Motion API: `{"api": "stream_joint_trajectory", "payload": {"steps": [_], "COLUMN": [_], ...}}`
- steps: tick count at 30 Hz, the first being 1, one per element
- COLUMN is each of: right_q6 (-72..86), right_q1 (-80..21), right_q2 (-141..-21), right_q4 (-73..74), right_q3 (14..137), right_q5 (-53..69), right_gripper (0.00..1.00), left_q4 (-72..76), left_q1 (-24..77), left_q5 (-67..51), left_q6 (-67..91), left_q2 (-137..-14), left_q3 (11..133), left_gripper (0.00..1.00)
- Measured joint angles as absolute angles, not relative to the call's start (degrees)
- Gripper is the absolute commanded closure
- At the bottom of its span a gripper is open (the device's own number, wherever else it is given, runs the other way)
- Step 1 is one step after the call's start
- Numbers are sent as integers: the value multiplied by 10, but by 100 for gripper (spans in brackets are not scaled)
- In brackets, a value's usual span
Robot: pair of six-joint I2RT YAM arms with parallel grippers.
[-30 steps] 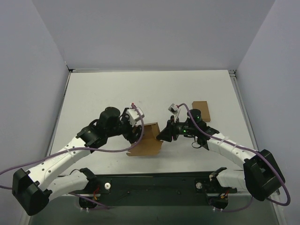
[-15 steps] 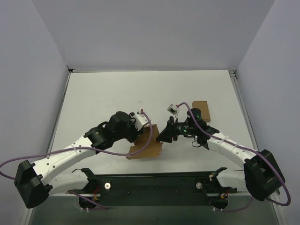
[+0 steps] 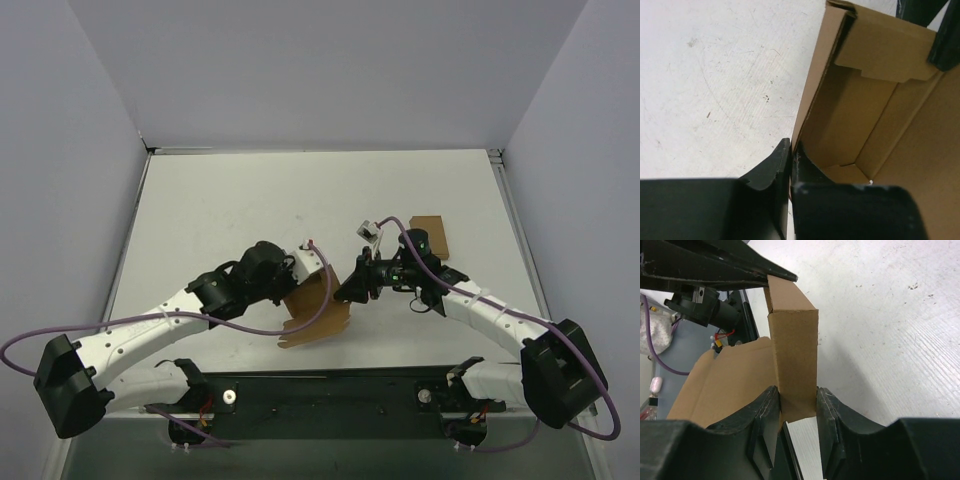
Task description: Fold the paper box
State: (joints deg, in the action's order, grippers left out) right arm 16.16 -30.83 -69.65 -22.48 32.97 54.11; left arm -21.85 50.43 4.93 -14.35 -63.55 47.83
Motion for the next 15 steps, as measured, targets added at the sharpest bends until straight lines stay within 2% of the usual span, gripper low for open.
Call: {"api": "stream_joint_trajectory", "payload": {"steps": [4, 10, 15], "right_q6": [152, 135, 117], "right_q1": [-312, -331, -362], "right_q2": [-694, -668, -635], "right_q4": [-211, -177, -154], "right_q3": [331, 331, 331], "right_q5": [526, 479, 390], "right_gripper": [75, 61, 57], "left_q4": [-223, -224, -223], "left_q1": [519, 536, 547], "left_q5": [62, 78, 89], "left_q6": [-154, -157, -154], "left_q2": [-635, -634, -639], "left_q3": [474, 472, 473], "left_gripper": [100, 100, 100]}}
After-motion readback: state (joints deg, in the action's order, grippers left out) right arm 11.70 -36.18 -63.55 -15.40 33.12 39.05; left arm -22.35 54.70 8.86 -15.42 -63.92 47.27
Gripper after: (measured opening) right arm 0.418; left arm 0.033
